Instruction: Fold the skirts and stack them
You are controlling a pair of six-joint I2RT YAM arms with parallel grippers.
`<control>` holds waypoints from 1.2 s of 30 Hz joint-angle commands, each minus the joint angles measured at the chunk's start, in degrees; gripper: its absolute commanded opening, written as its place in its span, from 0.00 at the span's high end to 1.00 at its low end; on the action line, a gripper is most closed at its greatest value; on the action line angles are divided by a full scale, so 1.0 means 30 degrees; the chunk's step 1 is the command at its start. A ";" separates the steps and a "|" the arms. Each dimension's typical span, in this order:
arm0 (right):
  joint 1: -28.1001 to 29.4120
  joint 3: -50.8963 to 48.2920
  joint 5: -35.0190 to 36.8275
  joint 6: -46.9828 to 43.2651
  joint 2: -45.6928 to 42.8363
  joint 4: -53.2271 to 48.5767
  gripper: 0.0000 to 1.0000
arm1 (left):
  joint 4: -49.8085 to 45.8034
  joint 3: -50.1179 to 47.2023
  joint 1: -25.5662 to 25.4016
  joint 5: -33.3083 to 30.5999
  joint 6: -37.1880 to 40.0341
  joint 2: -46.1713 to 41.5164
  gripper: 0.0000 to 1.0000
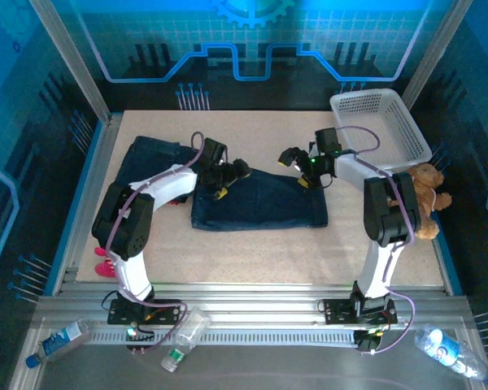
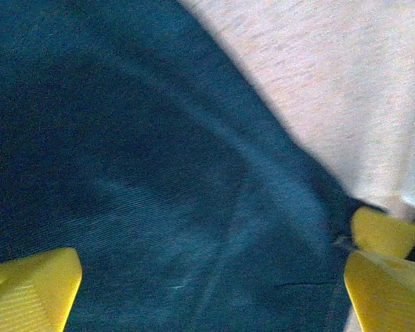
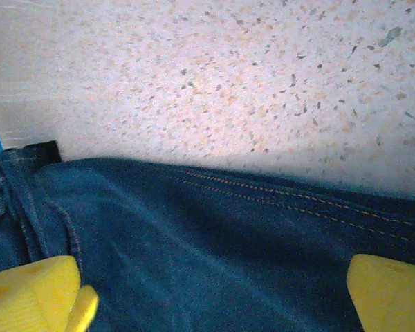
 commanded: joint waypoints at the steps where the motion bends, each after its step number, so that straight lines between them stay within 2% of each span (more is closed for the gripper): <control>1: 0.0279 0.0715 0.0257 0.0268 0.0987 -0.0742 0.00 | -0.0179 -0.2273 0.0094 0.0112 -0.0776 -0.0607 0.01; 4: -0.0099 0.0631 0.2544 0.0556 0.1385 -0.2445 0.00 | -0.0665 -0.4650 0.0403 -0.0325 -0.0640 -0.1453 0.01; 8: -0.0913 -0.1358 0.3182 0.2316 0.0570 -0.1336 0.00 | 0.0092 -0.8249 0.0687 -0.1260 0.0005 -0.2666 0.01; 11: -0.1022 -0.2075 0.4106 0.2520 0.0042 -0.1113 0.00 | -0.0230 -0.9046 0.1027 -0.1365 0.0551 -0.3150 0.01; 17: -0.0981 -0.1579 0.3396 0.2075 0.0241 -0.0770 0.00 | 0.0505 -0.8527 0.0948 0.0011 0.0920 -0.4018 0.01; 20: -0.0669 -0.1431 0.2201 0.1798 -0.0456 0.0090 0.01 | 0.0445 -0.7588 0.0930 0.0909 0.0726 -0.4742 0.01; 26: 0.1431 0.0509 0.2148 0.0369 -0.1815 -0.1925 0.00 | 0.0658 -0.5112 0.0829 0.2279 0.0229 -0.5642 0.01; 28: 0.2305 0.0573 0.1949 0.0870 -0.1766 -0.1544 0.00 | 0.1460 -0.4759 0.0692 0.2873 -0.0658 -0.5431 0.01; 32: 0.3602 0.0644 0.0902 0.2527 -0.0841 0.0293 0.00 | 0.5867 -0.5737 -0.0033 0.4569 -0.3696 -0.4905 0.01; 34: 0.3971 0.1073 0.0528 0.2969 -0.0121 0.0776 0.00 | 0.6444 -0.5827 -0.0343 0.4967 -0.4147 -0.4426 0.01; 36: 0.4212 0.1726 0.0154 0.3266 0.0832 0.1026 0.00 | 0.5716 -0.6134 -0.0486 0.4767 -0.4338 -0.3999 0.01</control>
